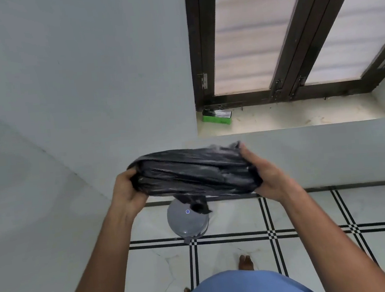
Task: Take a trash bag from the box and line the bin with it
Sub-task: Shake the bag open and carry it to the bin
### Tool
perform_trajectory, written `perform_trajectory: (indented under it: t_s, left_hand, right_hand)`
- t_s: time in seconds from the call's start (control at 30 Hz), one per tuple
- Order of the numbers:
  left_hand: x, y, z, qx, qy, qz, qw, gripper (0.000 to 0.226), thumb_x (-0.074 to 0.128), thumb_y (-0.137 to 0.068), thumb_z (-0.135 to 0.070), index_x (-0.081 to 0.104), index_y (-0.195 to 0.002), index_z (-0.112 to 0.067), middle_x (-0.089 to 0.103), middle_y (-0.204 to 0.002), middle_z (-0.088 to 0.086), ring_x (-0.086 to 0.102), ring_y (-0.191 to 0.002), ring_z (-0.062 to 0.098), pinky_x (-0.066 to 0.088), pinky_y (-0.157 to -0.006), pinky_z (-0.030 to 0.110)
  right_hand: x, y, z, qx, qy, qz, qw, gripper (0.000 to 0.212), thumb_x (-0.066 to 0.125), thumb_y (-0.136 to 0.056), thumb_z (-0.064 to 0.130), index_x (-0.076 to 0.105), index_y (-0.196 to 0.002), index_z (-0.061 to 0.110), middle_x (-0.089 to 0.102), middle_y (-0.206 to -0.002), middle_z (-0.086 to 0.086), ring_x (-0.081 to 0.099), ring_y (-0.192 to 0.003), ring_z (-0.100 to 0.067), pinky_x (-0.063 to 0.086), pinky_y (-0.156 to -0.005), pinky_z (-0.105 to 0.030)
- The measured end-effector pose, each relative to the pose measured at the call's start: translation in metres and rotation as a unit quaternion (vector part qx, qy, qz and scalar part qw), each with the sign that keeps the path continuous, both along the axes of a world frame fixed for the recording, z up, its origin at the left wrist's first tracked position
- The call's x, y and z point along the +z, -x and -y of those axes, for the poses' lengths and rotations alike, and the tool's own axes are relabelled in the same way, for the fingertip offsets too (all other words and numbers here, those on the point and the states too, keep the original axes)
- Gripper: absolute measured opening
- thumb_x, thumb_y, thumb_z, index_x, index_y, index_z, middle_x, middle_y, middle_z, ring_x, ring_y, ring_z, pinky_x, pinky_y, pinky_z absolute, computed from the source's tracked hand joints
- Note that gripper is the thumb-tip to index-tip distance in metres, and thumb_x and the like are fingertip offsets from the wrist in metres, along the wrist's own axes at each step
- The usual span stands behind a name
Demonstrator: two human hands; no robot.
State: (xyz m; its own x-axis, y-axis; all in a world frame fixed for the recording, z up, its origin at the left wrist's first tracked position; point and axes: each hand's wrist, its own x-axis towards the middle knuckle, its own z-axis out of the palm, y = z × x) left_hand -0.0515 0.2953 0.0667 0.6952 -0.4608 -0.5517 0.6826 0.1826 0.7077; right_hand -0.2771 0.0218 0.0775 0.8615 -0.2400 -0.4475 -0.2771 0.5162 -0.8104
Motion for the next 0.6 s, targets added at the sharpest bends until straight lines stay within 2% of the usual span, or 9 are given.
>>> perform_trajectory:
  t_s: [0.07,0.17,0.27,0.33,0.4,0.47,0.5,0.57,0.6]
  left_hand:
    - [0.0,-0.001,0.001,0.007,-0.008,0.007,1.0,0.04,0.045,-0.108,-0.018,0.081,-0.121,-0.004,0.076,-0.129,0.021,0.076,-0.113,0.036,0.062,-0.1,0.053]
    - [-0.003,0.007,0.004,-0.212,-0.11,0.037,0.97,0.046,0.058,-0.103,-0.03,0.073,-0.136,-0.004,0.072,-0.138,0.024,0.069,-0.128,0.043,0.05,-0.115,0.063]
    - [0.0,0.013,0.011,-0.47,-0.244,0.065,0.846,0.042,0.07,-0.099,-0.03,0.076,-0.132,-0.004,0.078,-0.131,0.019,0.073,-0.124,0.038,0.055,-0.112,0.053]
    - [0.011,0.007,0.024,-0.535,-0.315,0.163,0.767,0.029,0.072,-0.098,-0.021,0.08,-0.12,-0.005,0.082,-0.117,0.016,0.078,-0.113,0.036,0.061,-0.103,0.053]
    - [0.027,0.001,0.043,-0.44,-0.378,0.287,0.762,0.022,0.062,-0.094,-0.011,0.081,-0.103,-0.006,0.083,-0.104,0.014,0.079,-0.102,0.036,0.065,-0.091,0.047]
    - [0.045,0.004,0.062,-0.201,-0.341,0.404,0.825,0.033,0.049,-0.09,-0.007,0.077,-0.107,-0.011,0.08,-0.109,0.008,0.074,-0.105,0.031,0.056,-0.09,0.036]
    - [0.053,0.011,0.065,-0.051,-0.287,0.469,0.834,0.039,0.047,-0.09,-0.006,0.074,-0.117,-0.012,0.076,-0.117,0.005,0.07,-0.11,0.025,0.054,-0.094,0.031]
    - [0.06,0.025,0.063,0.141,-0.2,0.591,0.768,0.036,0.047,-0.092,-0.005,0.062,-0.126,-0.007,0.066,-0.125,0.01,0.062,-0.109,0.017,0.049,-0.095,0.019]
    - [0.057,0.031,0.059,0.147,-0.202,0.642,0.725,0.034,0.05,-0.091,-0.004,0.058,-0.124,-0.007,0.063,-0.122,0.012,0.061,-0.104,0.017,0.049,-0.089,0.019]
  right_hand:
    - [-0.011,0.002,-0.003,0.103,0.127,-0.098,0.982,0.061,0.071,-0.1,0.063,0.074,-0.138,0.015,0.081,-0.132,-0.011,0.077,-0.124,-0.033,0.054,-0.118,-0.054]
    - [-0.017,-0.003,-0.008,0.168,0.25,-0.209,0.931,0.048,0.082,-0.094,0.061,0.08,-0.123,0.023,0.086,-0.115,-0.002,0.082,-0.108,-0.025,0.063,-0.107,-0.051]
    - [-0.003,-0.02,-0.004,0.247,0.369,-0.276,0.852,0.037,0.077,-0.101,0.05,0.076,-0.12,0.018,0.083,-0.113,-0.006,0.081,-0.102,-0.028,0.068,-0.094,-0.048]
    - [0.017,-0.036,-0.002,0.29,0.47,-0.287,0.783,0.039,0.076,-0.102,0.045,0.073,-0.122,0.012,0.08,-0.114,-0.009,0.079,-0.103,-0.032,0.068,-0.092,-0.049]
    - [0.041,-0.052,-0.004,0.219,0.549,-0.227,0.774,0.033,0.075,-0.102,0.04,0.072,-0.12,0.011,0.076,-0.111,-0.008,0.075,-0.105,-0.031,0.064,-0.09,-0.046]
    - [0.058,-0.062,-0.015,-0.02,0.585,-0.045,0.809,0.021,0.073,-0.104,0.028,0.071,-0.12,0.014,0.074,-0.107,-0.001,0.072,-0.101,-0.022,0.061,-0.087,-0.038]
    - [0.061,-0.063,-0.022,-0.182,0.596,0.079,0.778,0.019,0.073,-0.104,0.018,0.069,-0.122,0.012,0.073,-0.108,-0.001,0.07,-0.098,-0.019,0.06,-0.086,-0.032]
    - [0.055,-0.062,-0.03,-0.37,0.605,0.206,0.674,0.021,0.07,-0.103,0.002,0.064,-0.123,0.003,0.069,-0.109,-0.006,0.064,-0.092,-0.018,0.054,-0.081,-0.023]
    - [0.041,-0.061,-0.031,-0.379,0.623,0.2,0.654,0.018,0.067,-0.103,0.0,0.063,-0.121,0.001,0.066,-0.108,-0.007,0.061,-0.089,-0.02,0.052,-0.078,-0.023]
